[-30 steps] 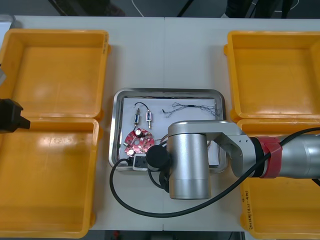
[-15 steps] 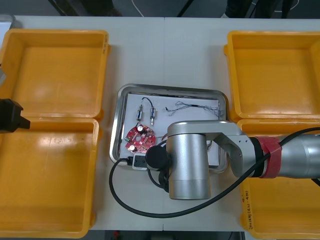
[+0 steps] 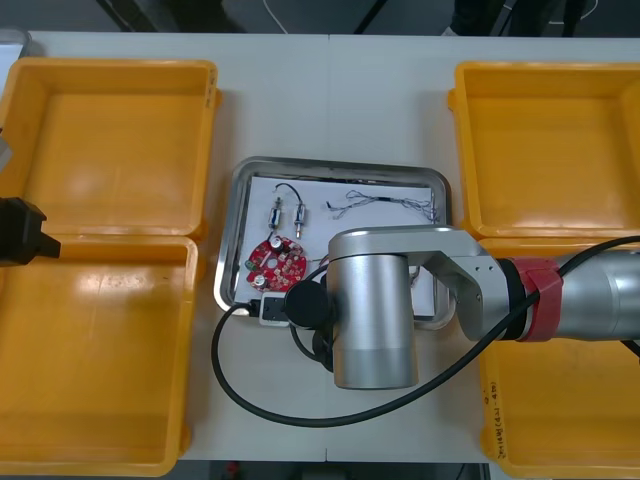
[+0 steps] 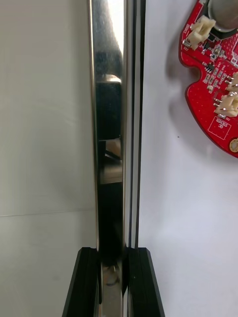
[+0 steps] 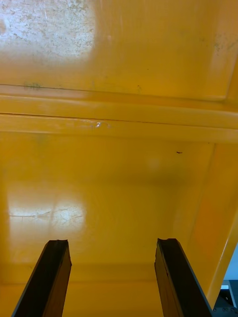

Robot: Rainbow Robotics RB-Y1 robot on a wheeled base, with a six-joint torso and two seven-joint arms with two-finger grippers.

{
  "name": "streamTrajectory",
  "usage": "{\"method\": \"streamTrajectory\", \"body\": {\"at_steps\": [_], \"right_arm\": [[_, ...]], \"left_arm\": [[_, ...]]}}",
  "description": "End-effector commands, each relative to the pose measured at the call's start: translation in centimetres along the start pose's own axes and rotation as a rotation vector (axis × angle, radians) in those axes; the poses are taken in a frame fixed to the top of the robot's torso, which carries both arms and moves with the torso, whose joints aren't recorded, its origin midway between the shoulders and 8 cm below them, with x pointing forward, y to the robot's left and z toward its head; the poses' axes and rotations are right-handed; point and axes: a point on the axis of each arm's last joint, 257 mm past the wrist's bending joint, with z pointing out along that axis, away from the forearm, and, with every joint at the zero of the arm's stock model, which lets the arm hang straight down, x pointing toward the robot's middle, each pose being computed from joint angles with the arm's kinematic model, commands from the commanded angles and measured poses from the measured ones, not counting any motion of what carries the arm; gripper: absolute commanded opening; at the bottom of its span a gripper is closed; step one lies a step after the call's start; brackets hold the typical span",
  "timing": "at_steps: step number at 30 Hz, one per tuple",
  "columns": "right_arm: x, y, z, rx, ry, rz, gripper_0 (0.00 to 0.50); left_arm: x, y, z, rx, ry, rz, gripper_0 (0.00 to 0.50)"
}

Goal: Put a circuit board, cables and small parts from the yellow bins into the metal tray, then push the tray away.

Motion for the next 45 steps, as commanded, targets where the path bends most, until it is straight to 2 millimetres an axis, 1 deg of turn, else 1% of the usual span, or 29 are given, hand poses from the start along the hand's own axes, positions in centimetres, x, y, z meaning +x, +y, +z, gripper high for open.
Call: {"method": "streamTrajectory", "body": {"at_steps": [1,9,21,25,29,33,45], "right_arm": [[-1.2,-2.0,-1.2,0.07,-0.01,-0.134,0.0],[-0.9,-4.0,-1.4,0.114,0.011,-0.157,0.0],[-0.2,-8.4,-1.4,0.186,0.066,-0.165,0.0],[-0.5,-10.0,-1.9,0.216,0.075,-0.177,0.0],[-0.7,-10.6,-2.1,0.229,0.08,-0.187,0.0],[-0.9,-11.9,-2.6,0.255,0.089,-0.196,0.0],[-1.4,-15.1,-2.6,0.302,0.145,-0.191,0.0]], "left_arm": [[-0.4,1.4,-1.6,-0.048,-0.025,0.121,0.5],[-0.4,1.4,-1.6,-0.048,-0.025,0.121,0.5],[-0.4,1.4,-1.6,-0.048,-0.025,0.121,0.5],[-0.4,1.4,-1.6,-0.048,-0.025,0.121,0.5],[-0.4,1.4,-1.6,-0.048,-0.025,0.121,0.5],[-0.4,1.4,-1.6,-0.048,-0.025,0.121,0.5],[-0.4,1.4,-1.6,-0.048,-0.025,0.121,0.5]]}}
